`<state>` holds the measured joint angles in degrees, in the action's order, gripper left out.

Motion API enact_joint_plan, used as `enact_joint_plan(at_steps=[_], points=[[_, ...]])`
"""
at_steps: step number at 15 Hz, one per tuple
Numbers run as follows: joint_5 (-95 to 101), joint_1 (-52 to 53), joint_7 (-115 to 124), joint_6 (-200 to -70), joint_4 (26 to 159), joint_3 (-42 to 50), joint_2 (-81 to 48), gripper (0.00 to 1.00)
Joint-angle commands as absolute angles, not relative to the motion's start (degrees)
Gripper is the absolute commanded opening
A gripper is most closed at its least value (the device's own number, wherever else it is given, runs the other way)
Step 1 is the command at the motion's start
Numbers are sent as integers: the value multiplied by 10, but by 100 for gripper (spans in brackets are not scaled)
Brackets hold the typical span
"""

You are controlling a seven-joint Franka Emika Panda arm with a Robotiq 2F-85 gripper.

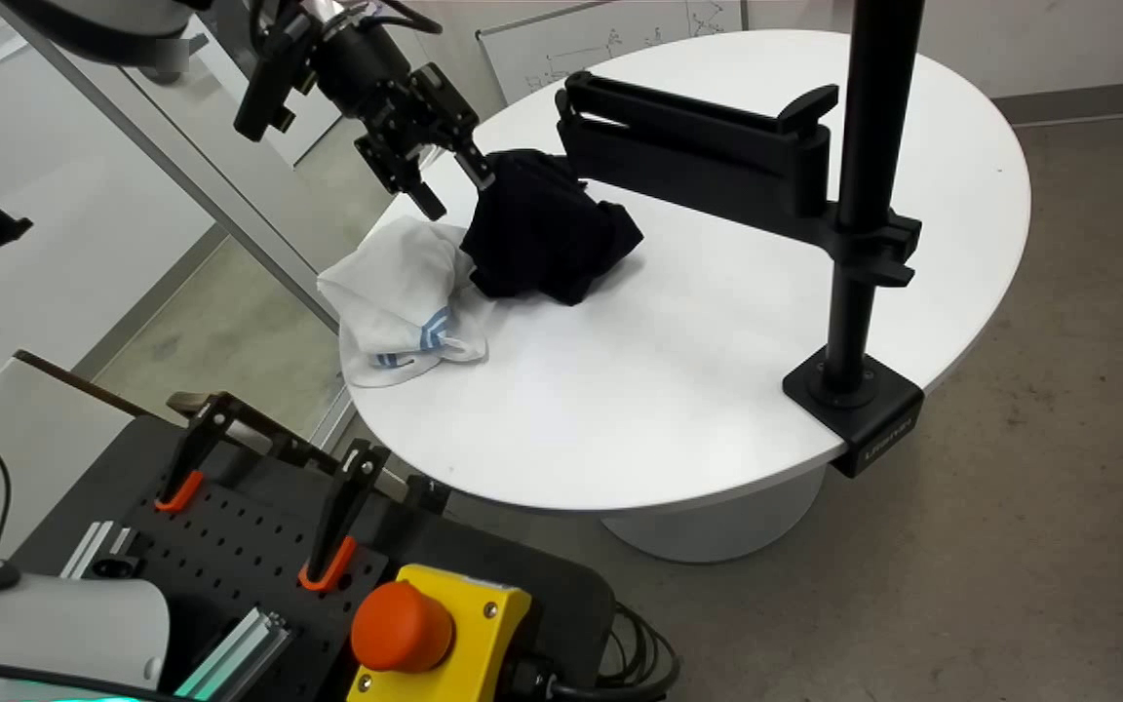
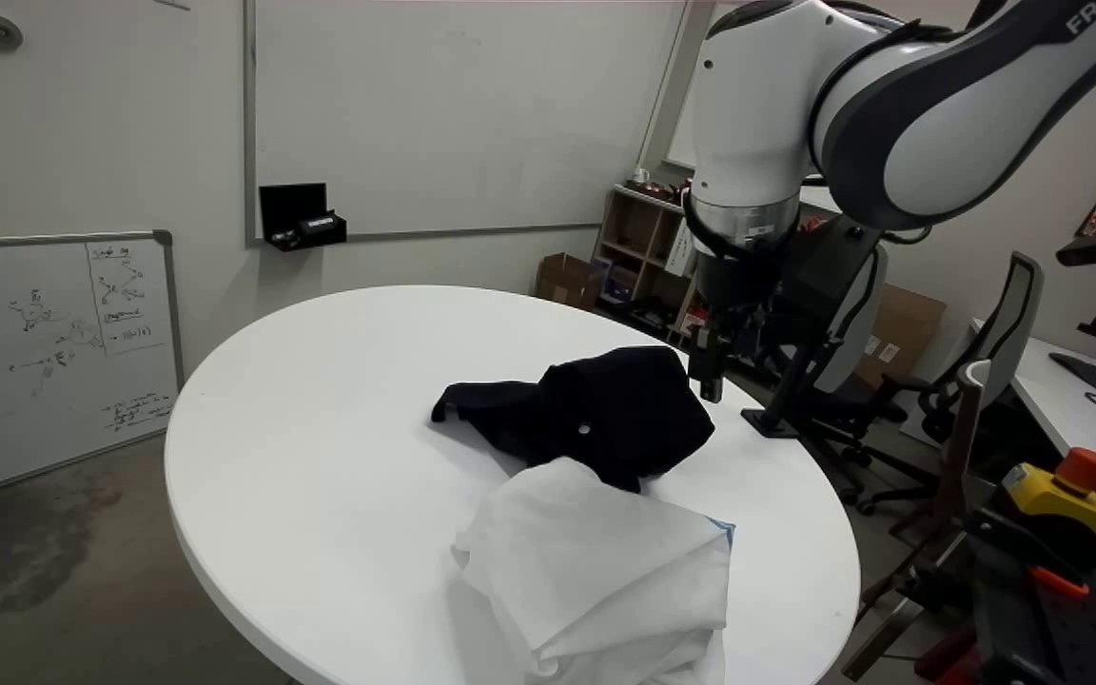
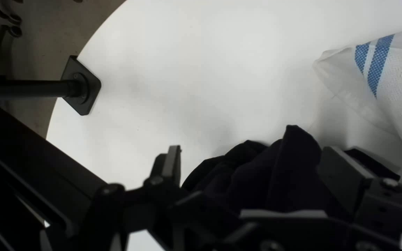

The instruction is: Hang the black cloth on the object

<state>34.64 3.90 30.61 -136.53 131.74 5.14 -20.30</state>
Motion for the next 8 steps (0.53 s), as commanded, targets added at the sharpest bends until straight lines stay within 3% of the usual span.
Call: enact_joint_plan(at_steps=[1,8], points=[[358,65,340,-1371,1294,66,-235,100],[351,87,363,-1365,1251,74,-285,98]])
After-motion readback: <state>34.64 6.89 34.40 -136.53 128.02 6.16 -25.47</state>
